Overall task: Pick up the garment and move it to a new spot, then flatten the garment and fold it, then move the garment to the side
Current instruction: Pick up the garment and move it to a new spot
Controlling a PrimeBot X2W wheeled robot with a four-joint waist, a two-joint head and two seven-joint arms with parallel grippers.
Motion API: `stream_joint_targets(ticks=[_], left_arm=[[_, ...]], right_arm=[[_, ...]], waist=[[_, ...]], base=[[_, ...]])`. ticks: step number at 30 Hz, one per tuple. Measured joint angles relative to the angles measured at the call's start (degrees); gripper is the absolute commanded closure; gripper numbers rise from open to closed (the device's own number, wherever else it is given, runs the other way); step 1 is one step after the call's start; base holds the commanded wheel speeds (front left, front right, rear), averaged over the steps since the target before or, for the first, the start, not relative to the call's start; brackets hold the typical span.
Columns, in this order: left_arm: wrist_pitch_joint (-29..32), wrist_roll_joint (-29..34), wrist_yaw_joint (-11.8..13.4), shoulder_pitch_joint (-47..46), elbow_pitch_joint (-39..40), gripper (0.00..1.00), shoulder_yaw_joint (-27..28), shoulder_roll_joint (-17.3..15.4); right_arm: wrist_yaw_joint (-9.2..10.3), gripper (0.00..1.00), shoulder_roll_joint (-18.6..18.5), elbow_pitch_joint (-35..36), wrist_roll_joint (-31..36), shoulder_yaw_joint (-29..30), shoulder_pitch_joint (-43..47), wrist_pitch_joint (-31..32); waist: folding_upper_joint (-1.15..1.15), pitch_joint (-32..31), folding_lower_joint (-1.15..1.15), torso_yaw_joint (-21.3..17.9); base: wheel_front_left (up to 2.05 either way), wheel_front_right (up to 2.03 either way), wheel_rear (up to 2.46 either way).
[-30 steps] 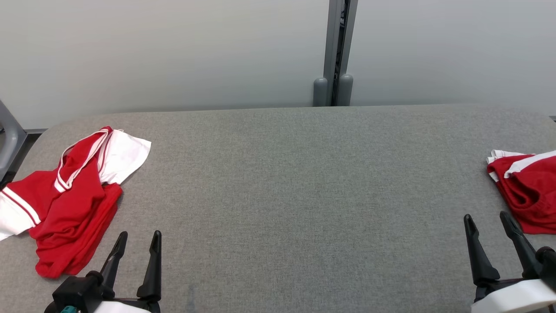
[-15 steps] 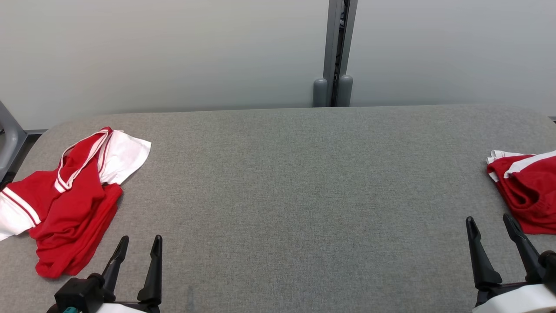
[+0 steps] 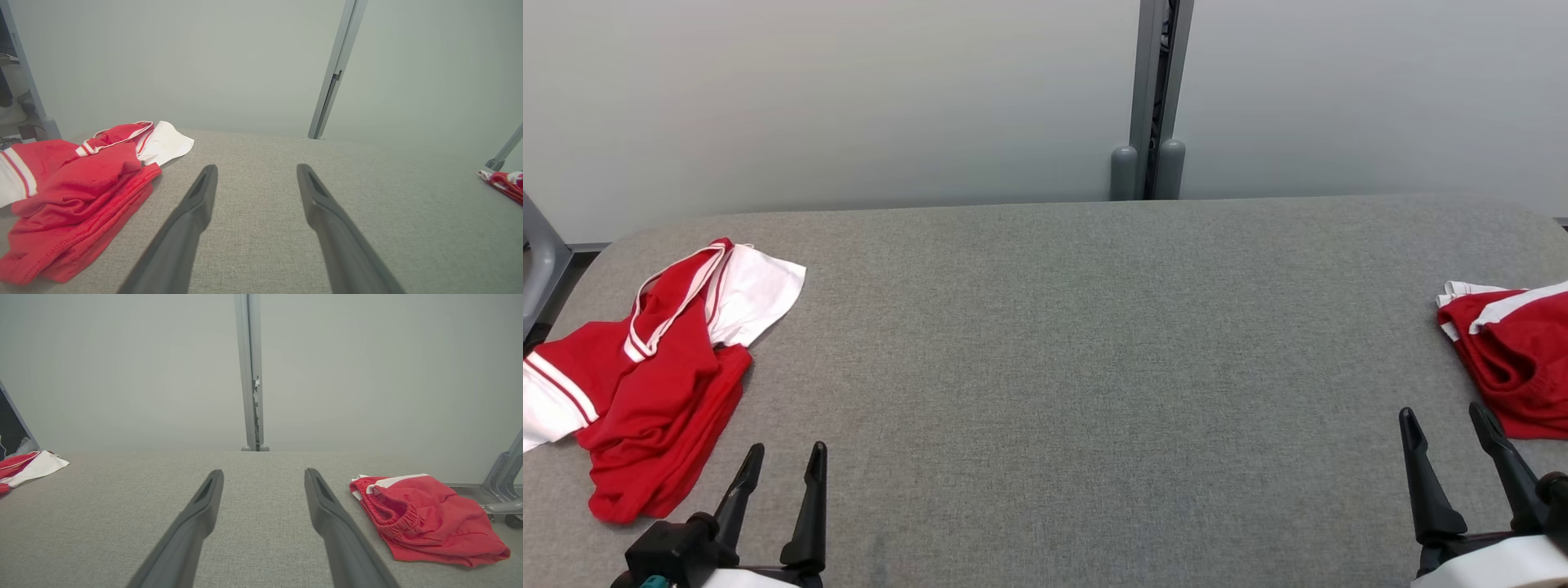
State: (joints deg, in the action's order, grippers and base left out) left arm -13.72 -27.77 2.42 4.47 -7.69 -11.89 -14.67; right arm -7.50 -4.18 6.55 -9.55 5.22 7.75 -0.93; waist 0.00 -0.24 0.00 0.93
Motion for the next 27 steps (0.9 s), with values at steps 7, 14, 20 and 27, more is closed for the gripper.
stream_joint_targets(ticks=[7,14,20,27], left_arm=[[-0.19,-0.09,-0.01,-0.38,-0.35,0.0,-0.29,0.13],[-0.45,-0.35,-0.07,-1.69,-0.58,0.0,-0.31,0.58],[-0.67,-0.58,0.0,-2.48,-0.7,0.0,0.38,0.32],[-0.97,-0.92,0.02,-2.49,-0.53,0.0,1.7,0.34]], right_arm=[[0.0,0.0,0.21,0.03,0.01,0.6,0.55,0.16],[0.0,0.0,0.43,0.64,0.02,0.25,1.02,0.07],[0.0,0.0,0.67,1.3,-0.08,-1.47,0.97,0.07],[0.0,0.0,0.86,0.74,-0.65,-4.0,0.08,-0.15]], waist=[[0.0,-0.17,0.0,0.87],[0.0,-0.14,0.0,4.29],[0.0,-0.12,0.0,9.39],[0.0,-0.07,0.0,16.13]], base=[[0.0,0.0,0.0],[0.0,0.0,0.0],[0.0,0.0,0.0],[0.0,0.0,0.0]])
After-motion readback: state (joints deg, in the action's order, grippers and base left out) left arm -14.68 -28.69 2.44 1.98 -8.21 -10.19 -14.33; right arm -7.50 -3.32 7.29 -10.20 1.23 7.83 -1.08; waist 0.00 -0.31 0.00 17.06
